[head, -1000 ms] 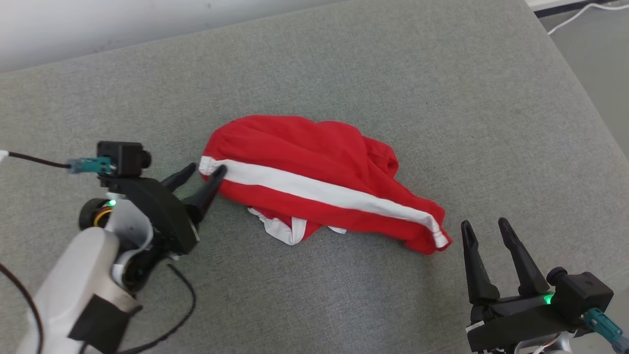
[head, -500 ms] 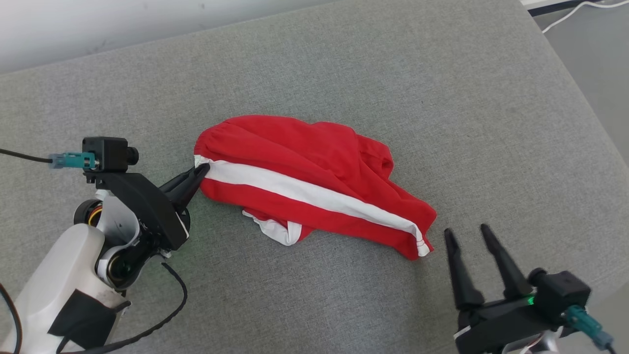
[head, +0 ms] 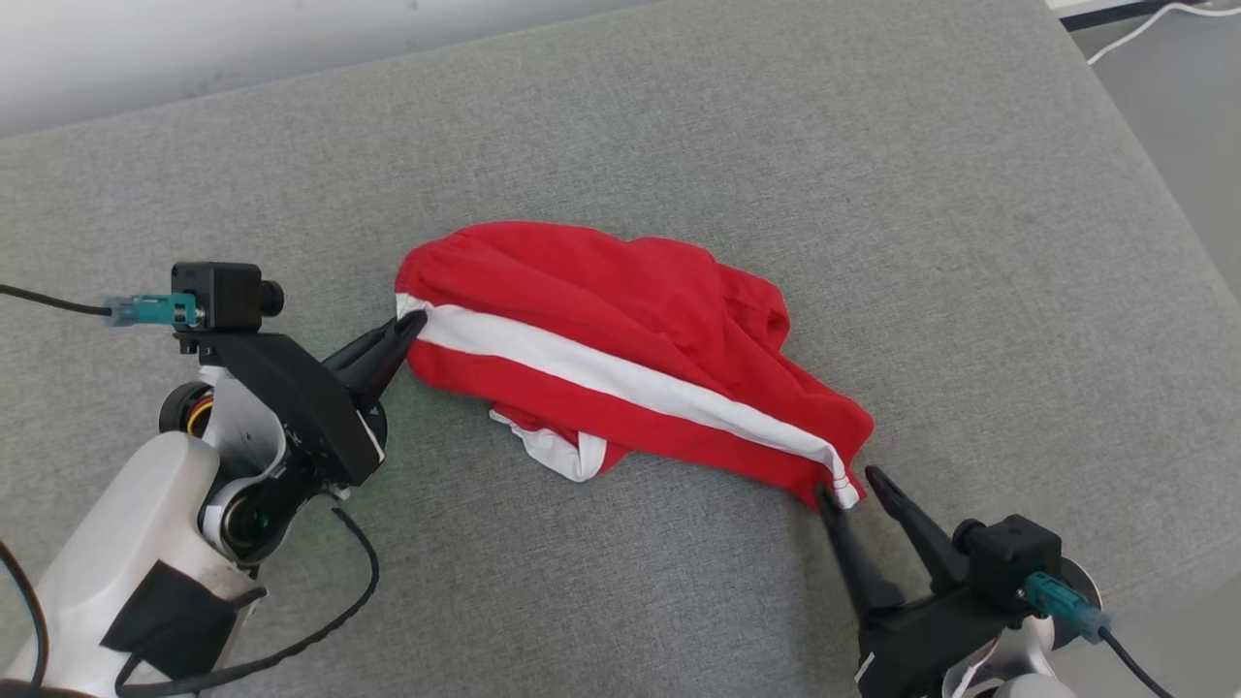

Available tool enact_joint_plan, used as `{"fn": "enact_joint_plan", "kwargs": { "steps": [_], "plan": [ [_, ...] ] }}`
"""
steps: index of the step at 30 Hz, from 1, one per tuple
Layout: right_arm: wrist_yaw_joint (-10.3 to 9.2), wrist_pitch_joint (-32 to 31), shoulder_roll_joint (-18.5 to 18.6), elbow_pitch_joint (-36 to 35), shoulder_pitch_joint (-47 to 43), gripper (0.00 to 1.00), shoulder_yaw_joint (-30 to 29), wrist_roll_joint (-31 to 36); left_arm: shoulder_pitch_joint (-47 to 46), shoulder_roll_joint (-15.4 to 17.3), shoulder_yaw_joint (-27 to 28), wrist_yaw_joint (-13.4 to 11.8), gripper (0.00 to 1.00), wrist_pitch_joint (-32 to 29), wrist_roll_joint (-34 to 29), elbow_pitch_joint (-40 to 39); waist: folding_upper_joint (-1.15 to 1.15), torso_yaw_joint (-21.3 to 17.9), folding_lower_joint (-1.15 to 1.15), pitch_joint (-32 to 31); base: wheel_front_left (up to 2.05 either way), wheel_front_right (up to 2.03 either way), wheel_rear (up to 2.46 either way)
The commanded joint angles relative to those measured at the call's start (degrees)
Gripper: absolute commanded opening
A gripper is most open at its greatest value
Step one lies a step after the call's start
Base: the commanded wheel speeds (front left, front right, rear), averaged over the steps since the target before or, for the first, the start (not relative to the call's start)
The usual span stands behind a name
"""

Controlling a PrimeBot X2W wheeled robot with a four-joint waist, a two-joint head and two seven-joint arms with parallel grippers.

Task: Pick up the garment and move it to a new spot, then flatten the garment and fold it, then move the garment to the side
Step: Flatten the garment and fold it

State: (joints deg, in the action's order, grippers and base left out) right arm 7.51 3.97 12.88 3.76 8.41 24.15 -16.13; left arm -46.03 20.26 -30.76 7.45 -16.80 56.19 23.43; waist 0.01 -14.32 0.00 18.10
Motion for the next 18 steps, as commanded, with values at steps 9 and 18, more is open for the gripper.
{"fn": "enact_joint_plan", "kwargs": {
  "steps": [9,18],
  "plan": [
    [-0.04,1.28,1.18,-0.91,1.99,0.00,-3.33,-1.50,-1.45,1.60,-0.89,0.00,0.00,4.06,3.12,-3.76,-0.01,1.36,0.00,-0.78,0.00,0.00,0.00],
    [-0.04,2.59,3.58,-12.71,7.74,0.00,-10.39,-0.07,-4.03,2.54,1.03,-0.24,0.00,8.01,3.54,-11.71,-0.01,2.65,0.00,-3.71,0.00,0.00,0.00]
  ]
}}
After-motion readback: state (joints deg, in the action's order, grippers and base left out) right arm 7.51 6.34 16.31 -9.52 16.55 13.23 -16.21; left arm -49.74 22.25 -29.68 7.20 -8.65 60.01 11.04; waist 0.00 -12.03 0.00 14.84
